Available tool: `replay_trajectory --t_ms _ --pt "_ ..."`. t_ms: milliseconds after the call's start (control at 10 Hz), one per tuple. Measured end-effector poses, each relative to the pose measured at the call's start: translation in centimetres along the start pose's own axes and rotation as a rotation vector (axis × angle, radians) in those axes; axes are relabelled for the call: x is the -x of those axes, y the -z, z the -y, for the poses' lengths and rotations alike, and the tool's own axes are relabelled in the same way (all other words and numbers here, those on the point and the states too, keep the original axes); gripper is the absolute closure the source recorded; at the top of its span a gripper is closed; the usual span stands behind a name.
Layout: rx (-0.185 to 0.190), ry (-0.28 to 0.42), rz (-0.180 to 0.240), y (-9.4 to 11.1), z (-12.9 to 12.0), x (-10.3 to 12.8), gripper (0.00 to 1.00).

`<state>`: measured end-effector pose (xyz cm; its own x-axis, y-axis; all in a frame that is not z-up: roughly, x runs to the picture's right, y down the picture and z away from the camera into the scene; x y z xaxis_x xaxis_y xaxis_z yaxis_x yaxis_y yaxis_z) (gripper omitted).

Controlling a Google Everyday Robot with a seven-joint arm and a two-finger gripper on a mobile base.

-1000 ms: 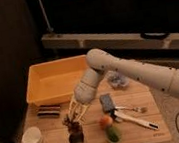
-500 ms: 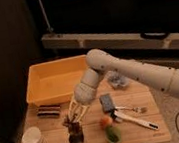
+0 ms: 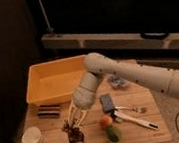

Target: Place grapes in metal cup

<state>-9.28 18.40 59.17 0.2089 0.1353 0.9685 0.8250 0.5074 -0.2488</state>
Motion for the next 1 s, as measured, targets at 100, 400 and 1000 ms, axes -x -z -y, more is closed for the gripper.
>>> replay_trajectory --t_ms 100,400,1000 --pt "0.007 0.001 0.002 -0.4 -0.1 0.0 1.0" --pt "0.016 0.002 0.01 -1.1 0.0 -0.6 1.0" --pt "0.009 0.003 0.006 -1.4 0.9 -1.9 0.71"
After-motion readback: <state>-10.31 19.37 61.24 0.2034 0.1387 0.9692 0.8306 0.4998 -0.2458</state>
